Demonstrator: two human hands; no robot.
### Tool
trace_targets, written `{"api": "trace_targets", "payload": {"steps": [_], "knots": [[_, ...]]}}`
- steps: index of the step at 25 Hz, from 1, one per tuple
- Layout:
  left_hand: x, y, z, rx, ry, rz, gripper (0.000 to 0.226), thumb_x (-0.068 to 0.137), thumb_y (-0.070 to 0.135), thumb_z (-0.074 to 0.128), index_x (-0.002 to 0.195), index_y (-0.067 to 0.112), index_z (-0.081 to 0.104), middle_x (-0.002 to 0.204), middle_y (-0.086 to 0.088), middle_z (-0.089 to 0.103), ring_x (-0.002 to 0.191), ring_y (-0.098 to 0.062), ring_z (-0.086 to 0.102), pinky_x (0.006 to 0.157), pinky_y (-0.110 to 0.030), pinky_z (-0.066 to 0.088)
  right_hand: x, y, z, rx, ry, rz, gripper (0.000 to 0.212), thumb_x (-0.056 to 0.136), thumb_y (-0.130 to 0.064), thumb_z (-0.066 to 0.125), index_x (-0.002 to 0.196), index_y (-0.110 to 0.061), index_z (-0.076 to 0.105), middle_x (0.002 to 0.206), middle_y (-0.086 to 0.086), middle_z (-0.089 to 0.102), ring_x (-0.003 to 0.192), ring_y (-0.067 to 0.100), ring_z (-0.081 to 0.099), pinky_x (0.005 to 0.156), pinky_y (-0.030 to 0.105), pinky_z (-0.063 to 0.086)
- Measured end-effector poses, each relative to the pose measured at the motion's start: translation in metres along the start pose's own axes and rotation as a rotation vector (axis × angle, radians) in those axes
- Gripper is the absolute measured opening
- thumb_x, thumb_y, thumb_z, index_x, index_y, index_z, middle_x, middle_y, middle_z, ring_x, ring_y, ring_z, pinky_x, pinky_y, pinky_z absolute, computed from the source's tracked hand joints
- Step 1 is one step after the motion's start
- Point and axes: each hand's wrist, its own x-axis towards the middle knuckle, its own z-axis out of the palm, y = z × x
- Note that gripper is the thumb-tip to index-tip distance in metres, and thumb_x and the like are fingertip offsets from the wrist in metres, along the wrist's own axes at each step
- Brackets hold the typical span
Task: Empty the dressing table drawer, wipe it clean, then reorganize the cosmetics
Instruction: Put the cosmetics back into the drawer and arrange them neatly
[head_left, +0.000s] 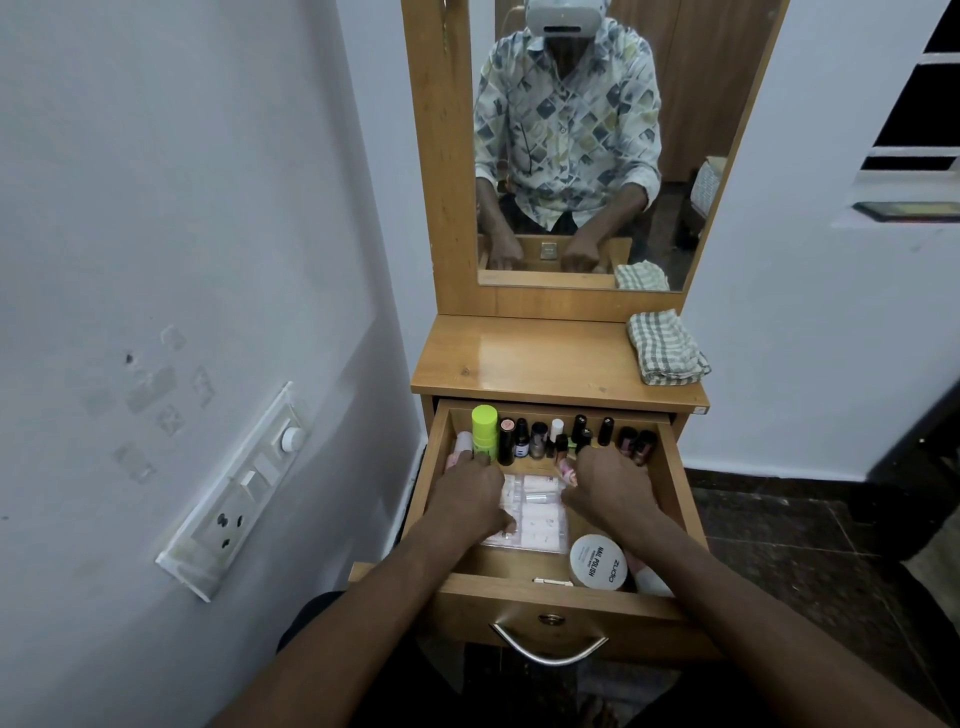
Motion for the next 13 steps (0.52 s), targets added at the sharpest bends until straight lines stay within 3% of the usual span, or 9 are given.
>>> {"api": "trace_targets", "payload": {"steps": [2,4,6,8,10,13], "knots": [[0.002,0.004,-0.003,-0.07,0.004,-0.006,0.044,0.081,0.043,0.074,0.109,0.01,0.068,0.119,-0.009,0.058,0.113,-0.024,0.051,0.092,-0.037,0.044,-0.001,-0.003,0.004,0.038,-0.042,0.067,0.017,0.085,-0.03,0.067,0.089,-0.016,0.057,0.075,-0.003,0.056,0.068,0.014,0.057,0.057,0.027,0.047],[0.0,-0.003,-0.013,-0.298,0.19,-0.094,0.011,0.088,0.024,0.068,0.089,0.013,0.071,0.101,-0.007,0.066,0.088,-0.018,0.061,0.075,-0.032,0.05,-0.003,-0.007,0.004,0.105,-0.097,0.103,0.019,0.084,-0.029,0.069,0.083,-0.016,0.055,0.072,-0.002,0.057,0.068,0.015,0.06,0.055,0.027,0.046],[-0.004,-0.017,-0.025,-0.547,0.482,-0.326,0.027,0.089,0.009,0.055,0.068,0.02,0.068,0.073,0.005,0.069,0.064,-0.004,0.059,0.061,-0.027,0.05,-0.003,-0.014,0.005,0.27,-0.16,0.135,0.019,0.085,-0.026,0.072,0.085,-0.009,0.063,0.076,0.004,0.067,0.068,0.018,0.069,0.061,0.032,0.058],[-0.007,-0.033,-0.027,-0.716,0.695,-0.45,0.026,0.09,0.011,0.052,0.081,0.019,0.075,0.08,0.008,0.073,0.072,-0.001,0.062,0.066,-0.023,0.051,-0.007,-0.033,0.011,0.43,-0.256,0.15,0.021,0.085,-0.023,0.075,0.092,-0.006,0.067,0.08,0.009,0.073,0.06,0.016,0.072,0.061,0.031,0.062],[-0.004,-0.037,-0.022,-0.726,0.654,-0.472,0.024,0.093,0.012,0.054,0.104,0.014,0.076,0.102,-0.001,0.075,0.087,-0.011,0.067,0.075,-0.026,0.053,-0.008,-0.06,0.019,0.595,-0.343,0.155,0.025,0.082,-0.017,0.079,0.097,-0.002,0.065,0.082,0.014,0.073,0.057,0.018,0.072,0.058,0.034,0.062],[0.004,-0.032,-0.016,-0.701,0.546,-0.383,0.024,0.093,0.008,0.058,0.108,0.014,0.075,0.103,-0.003,0.074,0.088,-0.016,0.067,0.075,-0.023,0.047,0.005,-0.092,0.029,0.76,-0.317,0.199,0.023,0.081,-0.014,0.079,0.091,-0.003,0.062,0.082,0.017,0.072,0.061,0.029,0.073,0.057,0.042,0.062]]}}
